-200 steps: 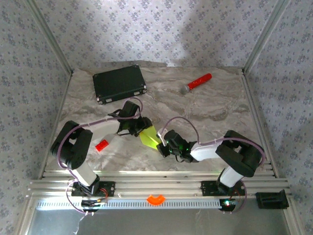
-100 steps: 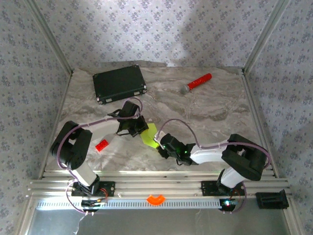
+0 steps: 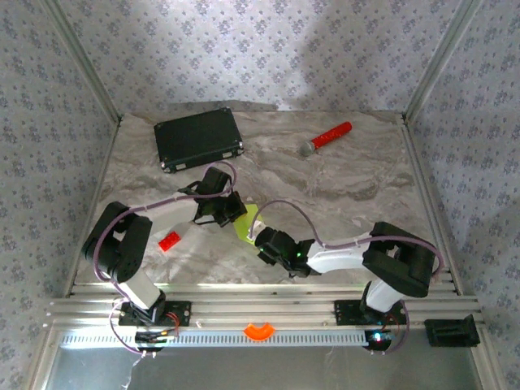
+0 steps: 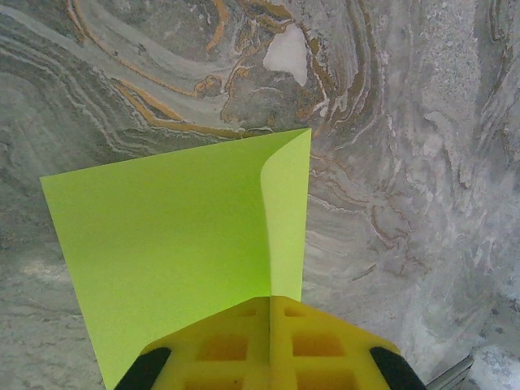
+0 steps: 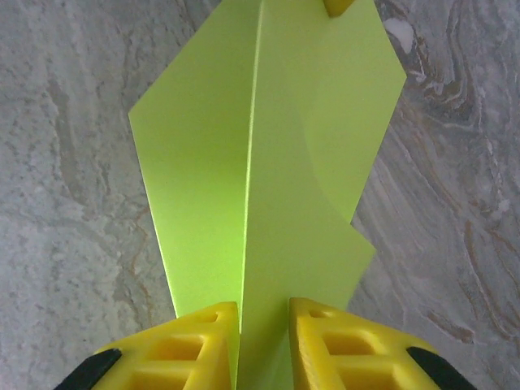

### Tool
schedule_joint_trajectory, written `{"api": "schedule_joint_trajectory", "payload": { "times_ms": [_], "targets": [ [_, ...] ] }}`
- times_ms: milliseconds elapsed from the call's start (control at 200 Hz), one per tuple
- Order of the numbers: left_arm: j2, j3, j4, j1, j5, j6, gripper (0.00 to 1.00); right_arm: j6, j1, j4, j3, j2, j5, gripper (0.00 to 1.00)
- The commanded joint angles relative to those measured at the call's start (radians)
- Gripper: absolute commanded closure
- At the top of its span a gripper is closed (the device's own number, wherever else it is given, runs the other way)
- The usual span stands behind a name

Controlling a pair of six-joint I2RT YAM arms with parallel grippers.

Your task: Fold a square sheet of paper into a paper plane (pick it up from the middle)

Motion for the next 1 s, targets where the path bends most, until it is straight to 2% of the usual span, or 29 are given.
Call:
{"api": "schedule_joint_trajectory", "payload": {
  "times_ms": [0,994],
  "targets": [
    [-0.025,-0.012,0.014,-0.002,0.019,-0.008,0.97,0.028,0.01,-0.034,0.016,0.014,0.038,0.79],
    [-0.013,-0.01,0.006,-0.003,0.018,0.001,0.97,0.073,0.002,0.08,-0.039,-0.024,0.012,0.8]
  ]
}}
